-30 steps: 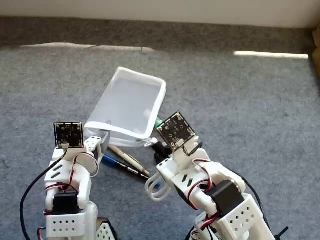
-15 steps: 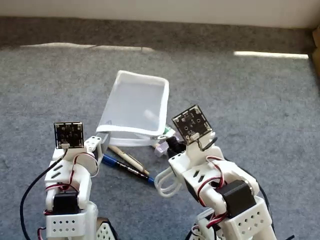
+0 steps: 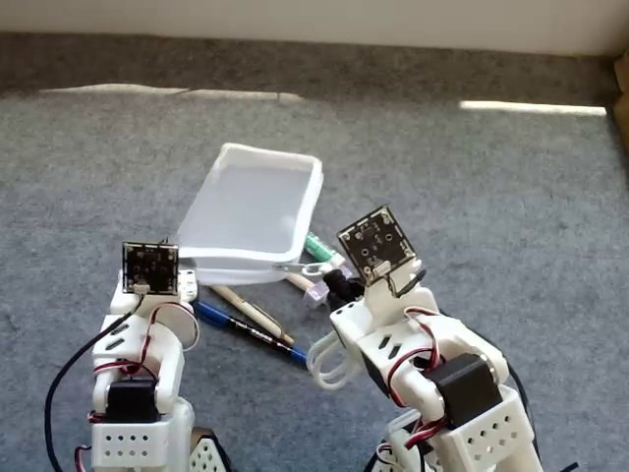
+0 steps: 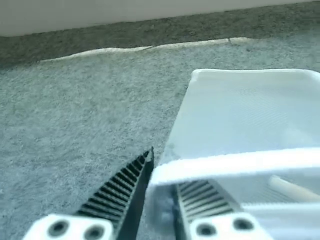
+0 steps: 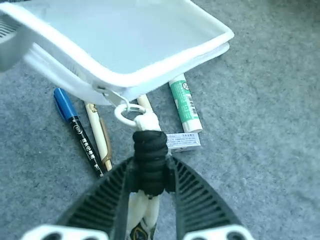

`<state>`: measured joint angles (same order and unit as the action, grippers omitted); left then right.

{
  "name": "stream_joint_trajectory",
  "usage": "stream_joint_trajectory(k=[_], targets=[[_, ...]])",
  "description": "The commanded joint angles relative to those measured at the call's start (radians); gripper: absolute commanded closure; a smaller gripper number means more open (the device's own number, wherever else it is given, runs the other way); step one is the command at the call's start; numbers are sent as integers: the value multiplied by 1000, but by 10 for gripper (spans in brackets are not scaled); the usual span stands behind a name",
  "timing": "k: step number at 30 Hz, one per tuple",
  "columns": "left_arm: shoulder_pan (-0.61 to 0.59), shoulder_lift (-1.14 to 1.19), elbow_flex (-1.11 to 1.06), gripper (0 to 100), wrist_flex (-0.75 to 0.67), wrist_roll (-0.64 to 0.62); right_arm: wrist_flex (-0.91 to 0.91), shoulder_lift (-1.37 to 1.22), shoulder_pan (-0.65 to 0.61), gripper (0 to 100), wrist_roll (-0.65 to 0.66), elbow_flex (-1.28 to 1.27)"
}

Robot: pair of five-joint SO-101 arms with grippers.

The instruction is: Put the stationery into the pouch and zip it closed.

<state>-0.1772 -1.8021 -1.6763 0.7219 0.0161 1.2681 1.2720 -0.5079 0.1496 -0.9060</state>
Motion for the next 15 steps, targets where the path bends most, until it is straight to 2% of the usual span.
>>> stream_joint_trajectory(k=[1,6,15], targets=[[-16,-13,-2,994,-2,107,1,16,12,950,-2,74],[-31,-13,51,994,71,106,1,10,12,762,-2,68],[-31,-5,185,994,207,106,-28,10,15,747,-3,67]])
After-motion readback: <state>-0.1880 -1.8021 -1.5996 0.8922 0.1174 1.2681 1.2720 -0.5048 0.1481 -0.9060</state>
